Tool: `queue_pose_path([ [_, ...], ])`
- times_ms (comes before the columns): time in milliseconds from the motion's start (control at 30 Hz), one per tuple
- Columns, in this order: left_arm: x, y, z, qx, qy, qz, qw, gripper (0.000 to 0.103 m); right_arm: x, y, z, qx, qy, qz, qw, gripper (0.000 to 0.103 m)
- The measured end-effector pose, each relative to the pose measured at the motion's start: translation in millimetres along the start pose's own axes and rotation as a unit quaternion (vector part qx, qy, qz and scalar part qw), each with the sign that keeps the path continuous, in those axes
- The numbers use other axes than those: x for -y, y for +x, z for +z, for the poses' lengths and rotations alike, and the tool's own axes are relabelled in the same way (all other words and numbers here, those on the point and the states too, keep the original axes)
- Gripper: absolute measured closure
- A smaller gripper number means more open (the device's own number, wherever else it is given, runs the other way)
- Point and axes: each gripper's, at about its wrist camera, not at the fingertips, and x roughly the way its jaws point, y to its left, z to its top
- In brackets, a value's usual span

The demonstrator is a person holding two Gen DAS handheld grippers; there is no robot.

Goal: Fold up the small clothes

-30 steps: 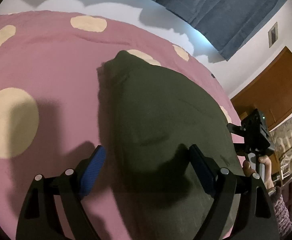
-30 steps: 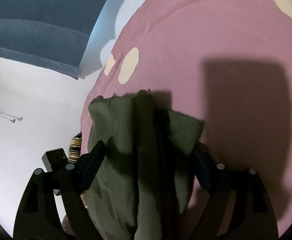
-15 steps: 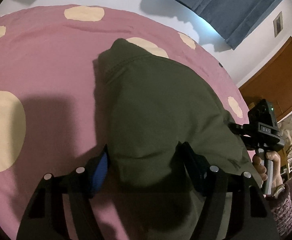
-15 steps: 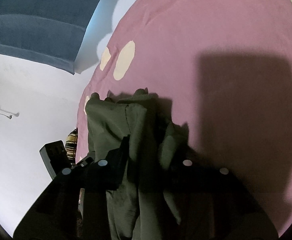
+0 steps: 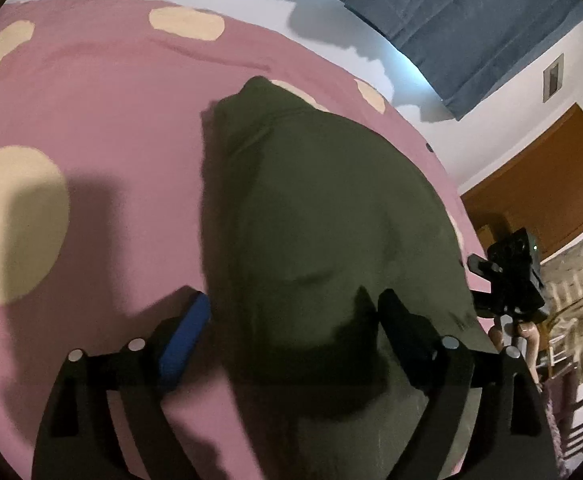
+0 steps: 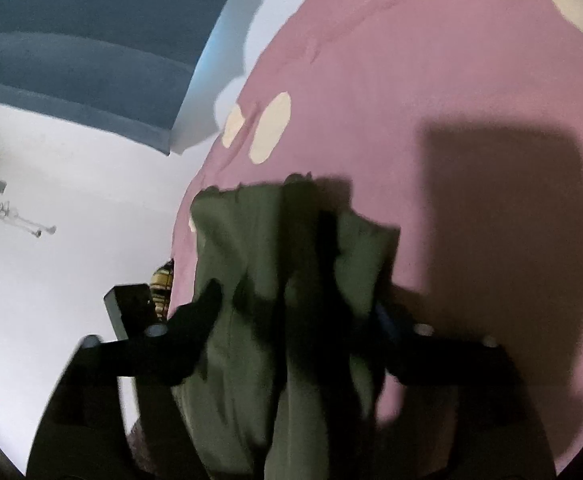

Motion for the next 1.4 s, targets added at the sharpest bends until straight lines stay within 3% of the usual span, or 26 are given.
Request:
queue_pose_path([
  [200, -4, -25, -23, 0.004, -0.001, -0.009, 1.0000, 0.017, 4, -34, -26, 0.000, -0.003, -0.023, 1.000, 0.022],
  [400, 3, -31, -42, -0.011, -0.008, -0.037, 0.9992, 0.017, 8, -41, -40, -0.010, 0.003, -0.020, 1.000, 0.020],
  [733, 8, -13, -46, -0.025, -0.027, -0.070, 0.9969, 0.017, -5, -13, -41, -0.038, -0.010, -0.016, 0.999, 0.014],
  [867, 12, -6, -44, -0.029, -0.021, -0.067, 0.9971, 0.017, -8, 0, -39, -0.048, -0.010, -0.005, 0.999, 0.014],
  [1000, 19, 2, -40, -0.028, 0.001, -0.042, 0.9987, 0.017, -14, 14, -37, -0.050, -0.021, -0.014, 0.998, 0.014],
  [1067, 25, 4, -43, -0.021, 0.022, -0.019, 0.9994, 0.017, -20, 20, -39, -0.056, -0.038, -0.030, 0.997, 0.018],
  [1100, 27, 5, -43, -0.019, 0.027, -0.011, 0.9994, 0.017, -21, 21, -41, -0.059, -0.047, -0.037, 0.996, 0.030],
  [1167, 33, 6, -44, -0.016, 0.036, 0.002, 0.9992, 0.022, -19, 22, -42, -0.059, -0.045, -0.043, 0.996, 0.038],
  [1233, 33, 6, -45, -0.017, 0.038, 0.008, 0.9991, 0.024, -13, 19, -45, -0.059, -0.036, -0.031, 0.997, 0.054],
  [1400, 38, 3, -46, -0.013, 0.050, 0.024, 0.9984, 0.033, -10, 14, -49, -0.048, -0.033, -0.014, 0.998, 0.062],
])
